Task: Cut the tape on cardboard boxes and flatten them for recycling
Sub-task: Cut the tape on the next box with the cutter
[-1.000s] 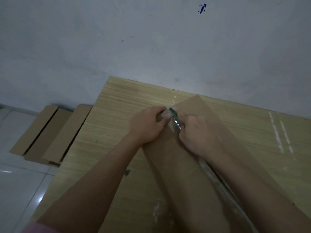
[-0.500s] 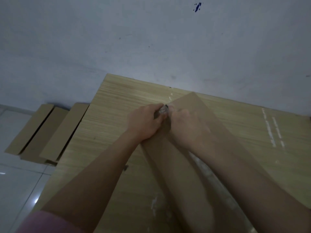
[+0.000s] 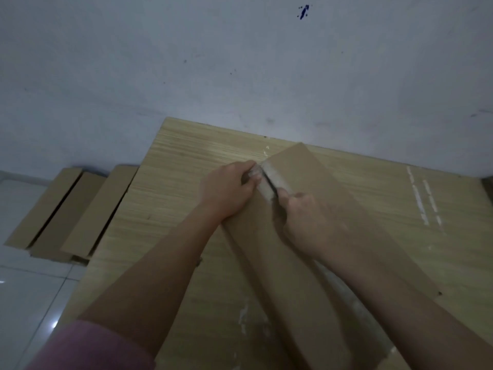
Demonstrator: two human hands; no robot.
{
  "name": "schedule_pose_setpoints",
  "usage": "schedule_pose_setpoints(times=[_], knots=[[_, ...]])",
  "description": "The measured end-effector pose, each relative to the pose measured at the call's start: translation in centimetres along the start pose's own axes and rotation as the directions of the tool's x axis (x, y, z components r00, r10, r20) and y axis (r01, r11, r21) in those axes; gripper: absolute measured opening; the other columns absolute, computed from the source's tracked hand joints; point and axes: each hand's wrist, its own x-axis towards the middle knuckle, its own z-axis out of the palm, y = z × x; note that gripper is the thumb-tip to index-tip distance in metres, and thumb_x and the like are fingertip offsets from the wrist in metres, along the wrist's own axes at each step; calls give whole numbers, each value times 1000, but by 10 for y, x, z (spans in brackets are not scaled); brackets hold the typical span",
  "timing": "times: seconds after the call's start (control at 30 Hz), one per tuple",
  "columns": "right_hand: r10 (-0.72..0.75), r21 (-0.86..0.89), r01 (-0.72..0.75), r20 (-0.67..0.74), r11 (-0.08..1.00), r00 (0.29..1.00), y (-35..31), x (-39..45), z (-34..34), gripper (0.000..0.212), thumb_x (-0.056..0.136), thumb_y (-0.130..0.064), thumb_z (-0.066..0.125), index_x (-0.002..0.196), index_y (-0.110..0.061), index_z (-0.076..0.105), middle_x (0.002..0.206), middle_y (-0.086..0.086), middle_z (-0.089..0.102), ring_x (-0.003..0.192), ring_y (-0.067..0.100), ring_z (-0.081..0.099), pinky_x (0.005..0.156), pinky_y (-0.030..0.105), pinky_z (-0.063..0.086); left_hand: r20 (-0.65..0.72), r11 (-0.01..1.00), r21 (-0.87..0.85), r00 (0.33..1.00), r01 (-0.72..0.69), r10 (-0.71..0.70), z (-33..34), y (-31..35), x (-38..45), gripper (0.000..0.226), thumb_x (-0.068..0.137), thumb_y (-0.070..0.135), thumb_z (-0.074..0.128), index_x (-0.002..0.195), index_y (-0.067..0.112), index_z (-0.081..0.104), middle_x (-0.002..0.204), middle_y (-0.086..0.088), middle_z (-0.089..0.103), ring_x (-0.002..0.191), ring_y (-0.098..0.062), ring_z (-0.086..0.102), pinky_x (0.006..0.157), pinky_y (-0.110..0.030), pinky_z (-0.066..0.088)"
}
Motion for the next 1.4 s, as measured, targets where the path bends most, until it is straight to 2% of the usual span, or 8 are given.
schedule_pose_setpoints(times=[0.37, 0.6, 0.73, 0.87, 0.97, 1.03, 1.17, 1.4], knots=[[58, -46, -54, 95, 997, 994, 13, -60, 1, 45, 98, -19, 26, 144, -17, 28, 121, 13, 52, 109, 33, 52, 81, 36, 41, -26, 1000, 1, 1000, 3, -3, 1, 0, -1, 34, 94, 43, 47, 124, 29, 57, 127, 1, 59, 117, -24, 51, 78, -29, 32], [116, -124, -95, 170, 988, 979, 35, -112, 6, 36, 98, -16, 31, 133, -18, 37, 115, 9, 56, 106, 29, 57, 74, 32, 39, -24, 1000, -25, 1000, -4, 4, -1, 6, -3, 34, 94, 40, 51, 122, 24, 59, 127, -6, 59, 118, -27, 51, 92, -36, 39], [141, -131, -114, 213, 985, 967, 46, -152, 6, 46, 98, -17, 30, 143, -21, 22, 122, 7, 51, 110, 27, 54, 78, 32, 42, -64, 1000, -1, 998, -9, 9, 2, 4, -3, 37, 93, 39, 53, 124, 19, 57, 127, -10, 58, 119, -28, 48, 93, -38, 37], [162, -70, -152, 174, 986, 971, 54, -168, 18, 62, 95, -14, 34, 150, -26, 7, 126, 5, 45, 108, 29, 55, 79, 35, 44, -279, 946, 184, 908, -268, 312, 9, 26, -32, 51, 83, 39, 46, 117, 5, 60, 114, -19, 62, 109, -37, 55, 90, -47, 39], [158, -29, -155, 139, 987, 978, 56, -166, 27, 64, 95, -15, 36, 150, -26, 6, 129, 6, 44, 109, 30, 55, 79, 35, 44, -133, 814, 103, 803, -572, 581, 36, 57, -96, 50, 81, 42, 47, 113, 8, 64, 112, -13, 64, 104, -31, 58, 91, -39, 37], [135, -21, -133, 116, 991, 984, 58, -161, 31, 63, 96, -17, 35, 151, -24, 6, 128, 7, 45, 107, 30, 56, 78, 35, 44, -10, 766, 85, 768, -637, 640, 54, 69, -134, 53, 79, 50, 50, 114, 12, 64, 114, -7, 62, 105, -24, 56, 92, -36, 37], [81, -31, -79, 66, 996, 995, 59, -140, 32, 58, 94, -28, 23, 150, -16, 11, 126, 13, 48, 109, 32, 55, 81, 37, 44, 34, 808, 143, 819, -571, 573, 69, 66, -134, 60, 79, 58, 48, 118, 14, 60, 120, -2, 59, 106, -22, 53, 95, -43, 39], [98, -131, -96, 7, 987, 995, 64, -117, 19, 37, 97, -12, 31, 133, -16, 38, 119, 11, 55, 108, 35, 57, 77, 38, 43, 159, 793, 267, 837, -547, 524, 60, 66, -104, 73, 81, 66, 33, 128, 15, 54, 128, -4, 55, 114, -23, 51, 95, -38, 28]])
